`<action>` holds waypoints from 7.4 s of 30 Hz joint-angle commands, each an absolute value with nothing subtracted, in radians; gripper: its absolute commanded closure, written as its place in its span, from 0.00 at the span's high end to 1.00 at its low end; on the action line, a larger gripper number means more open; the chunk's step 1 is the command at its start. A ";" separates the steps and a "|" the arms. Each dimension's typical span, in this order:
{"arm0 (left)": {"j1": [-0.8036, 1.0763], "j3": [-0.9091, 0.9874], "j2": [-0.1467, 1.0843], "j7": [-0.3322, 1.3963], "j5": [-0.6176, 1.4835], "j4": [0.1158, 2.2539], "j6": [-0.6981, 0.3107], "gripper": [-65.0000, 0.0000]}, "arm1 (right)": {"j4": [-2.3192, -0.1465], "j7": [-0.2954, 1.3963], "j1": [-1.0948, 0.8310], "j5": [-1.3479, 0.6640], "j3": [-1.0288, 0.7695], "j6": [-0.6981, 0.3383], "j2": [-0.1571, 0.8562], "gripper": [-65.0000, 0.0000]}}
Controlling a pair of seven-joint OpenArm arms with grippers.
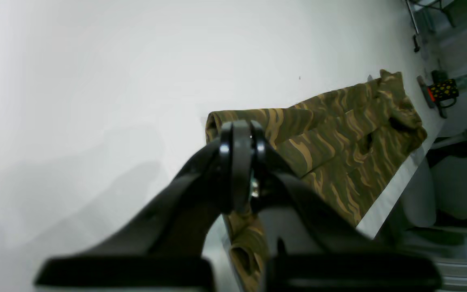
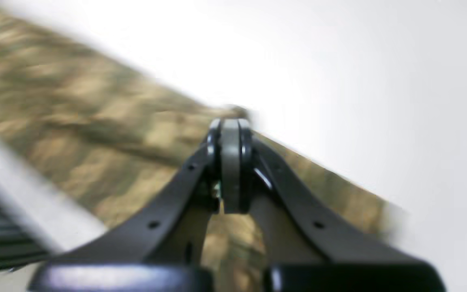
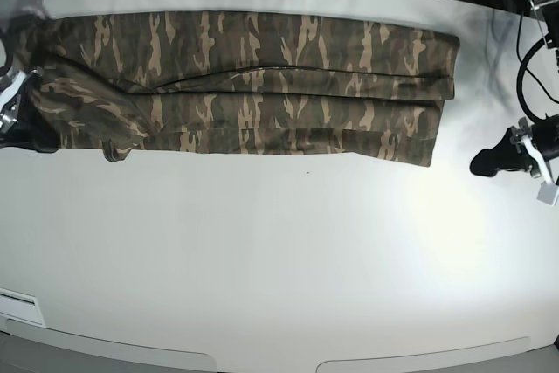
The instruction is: Fold the T-shirt properly
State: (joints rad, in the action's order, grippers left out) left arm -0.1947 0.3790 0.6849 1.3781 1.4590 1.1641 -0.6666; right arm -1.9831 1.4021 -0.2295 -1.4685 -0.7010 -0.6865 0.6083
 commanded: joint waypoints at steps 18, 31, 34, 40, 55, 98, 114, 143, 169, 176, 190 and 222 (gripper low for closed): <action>-0.214 0.387 0.712 1.360 1.484 1.178 -0.681 0.00 | -1.649 1.135 -0.251 -1.039 -0.490 -0.698 0.513 0.00; -0.214 0.387 0.712 1.363 1.484 1.178 -0.681 0.00 | -1.649 1.029 -0.258 -0.710 -0.447 -0.643 0.418 0.00; -0.214 0.387 0.712 1.364 1.484 1.178 -0.681 0.00 | -1.649 1.016 -0.258 -0.598 -0.436 -0.508 0.406 0.00; -0.213 0.387 0.712 1.372 1.484 1.178 -0.677 0.00 | -1.649 1.013 -0.257 -0.410 -0.437 -0.257 0.403 0.00; -0.154 0.385 0.730 1.396 1.484 1.178 -0.609 0.65 | -1.730 1.058 -0.252 -0.392 -0.439 -0.250 0.405 0.33; 0.000 0.136 0.436 1.317 1.246 1.274 -0.499 0.65 | -1.777 1.077 -0.252 -0.382 -0.439 -0.220 0.405 0.33; 0.037 0.103 0.444 1.343 1.269 1.276 -0.501 0.65 | -1.777 1.076 -0.251 -0.347 -0.439 -0.220 0.405 0.33; -0.031 0.096 0.450 1.329 1.210 1.276 -0.500 0.00 | -1.921 1.066 -0.250 -0.487 -0.439 -0.340 0.405 0.33; -0.051 0.278 0.624 1.362 1.408 1.276 -0.574 0.00 | -1.757 0.906 -0.257 -0.443 -0.438 -0.481 0.363 0.00; -0.052 0.278 0.623 1.396 1.484 1.278 -0.615 0.00 | -1.603 0.913 -0.257 -0.491 -0.438 -0.492 0.359 0.00; -0.105 0.278 0.585 1.396 1.484 1.414 -0.576 0.00 | -1.600 0.923 -0.251 -0.531 -0.438 -0.518 0.343 0.00; -0.094 0.127 0.135 1.259 1.292 1.562 -0.698 0.00 | -1.600 0.947 -0.250 -0.577 -0.437 -0.577 0.322 0.00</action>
